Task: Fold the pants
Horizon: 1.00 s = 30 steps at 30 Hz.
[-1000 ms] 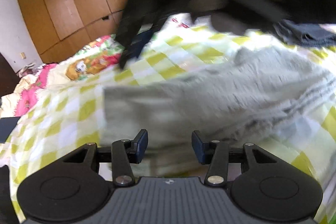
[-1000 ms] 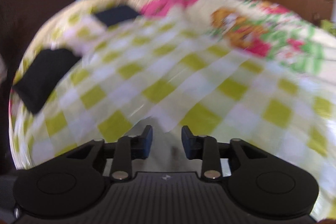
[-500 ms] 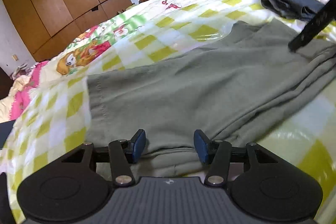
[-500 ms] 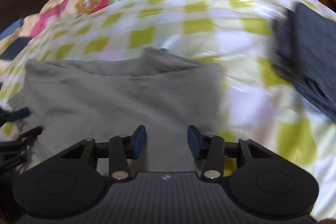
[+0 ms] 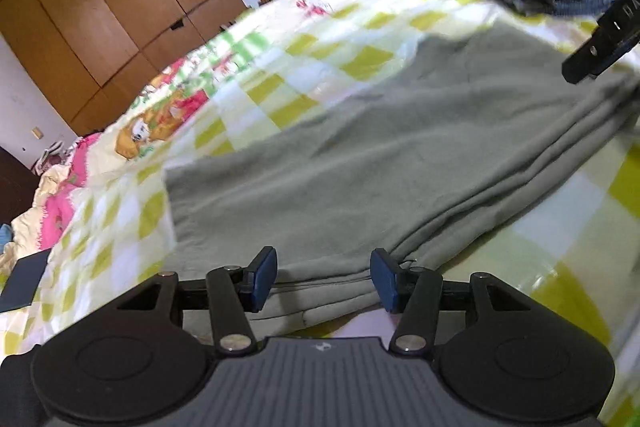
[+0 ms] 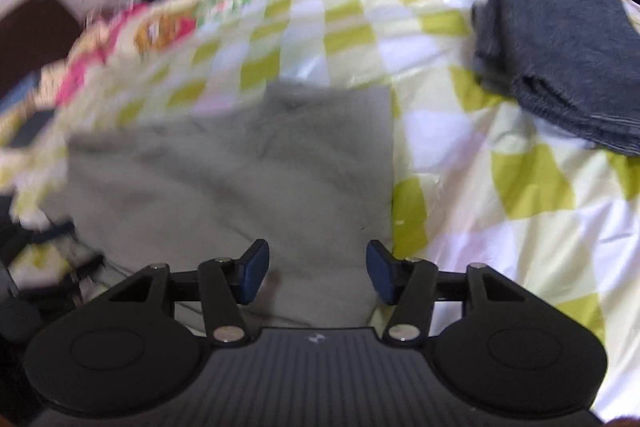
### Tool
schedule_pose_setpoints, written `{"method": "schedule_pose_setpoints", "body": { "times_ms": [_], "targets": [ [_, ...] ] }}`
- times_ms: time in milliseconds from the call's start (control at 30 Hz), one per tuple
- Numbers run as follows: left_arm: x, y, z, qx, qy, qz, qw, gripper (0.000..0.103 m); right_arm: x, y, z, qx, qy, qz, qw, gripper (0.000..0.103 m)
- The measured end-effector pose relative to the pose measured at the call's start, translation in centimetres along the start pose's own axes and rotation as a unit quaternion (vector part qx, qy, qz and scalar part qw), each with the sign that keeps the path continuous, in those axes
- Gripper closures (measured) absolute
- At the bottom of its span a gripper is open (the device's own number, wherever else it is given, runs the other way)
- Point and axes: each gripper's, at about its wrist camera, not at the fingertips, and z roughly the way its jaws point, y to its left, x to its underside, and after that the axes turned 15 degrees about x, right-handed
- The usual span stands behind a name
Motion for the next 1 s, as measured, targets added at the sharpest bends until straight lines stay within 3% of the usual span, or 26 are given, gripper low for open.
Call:
{"method": "schedule_pose_setpoints", "body": {
  "times_ms": [67,133,200,267,400,533,600,800,1000],
  "targets": [
    [-0.3,0.0,-0.9,-0.002,-0.018,-0.001,0.9998,0.038,0.1,0.6,-1.1,-0.007,-0.017,-0.013,1.0,0.045],
    [-0.7,-0.1,-1.1,0.003,-0.028,-0.007,0.9996,0.037,0.5,1.5,-0.6,0.002,0.0,-0.04,0.999,0.04],
    [-0.7,-0.4,-0.3,0.025,-0.011,-0.011,0.9996,0.036,1.1,2.1,1.1,0.021,0.046,-0.066,0.997,0.039],
    [-0.1,-0.9,0.7,0.033,0.011,-0.006,0.9994,0.036,1.2,2.2,1.2,0.027,0.049,-0.068,0.996,0.04],
    [0.2,-0.9,-0.8,0.042,-0.014,-0.018,0.9988,0.036,0.1,1.2,-0.8,0.021,0.012,-0.029,0.999,0.039],
    [-1.1,-0.7,-1.1,0.039,-0.045,-0.025,0.9979,0.036,-0.8,-1.5,1.2,0.046,0.014,0.033,0.998,0.038],
    [-2.1,-0.5,-0.5,0.04,-0.05,-0.027,0.9976,0.036,-1.1,-2.9,2.7,0.04,0.019,0.071,0.996,0.038],
    [-4.0,-0.5,2.9,0.051,-0.032,-0.029,0.9978,0.036,-1.8,-3.2,4.1,0.019,0.013,0.101,0.995,0.036],
    [-3.8,-0.4,4.6,0.069,-0.019,-0.054,0.996,0.036,-1.5,-3.1,4.2,-0.044,0.042,0.108,0.992,0.036]
  ]
}}
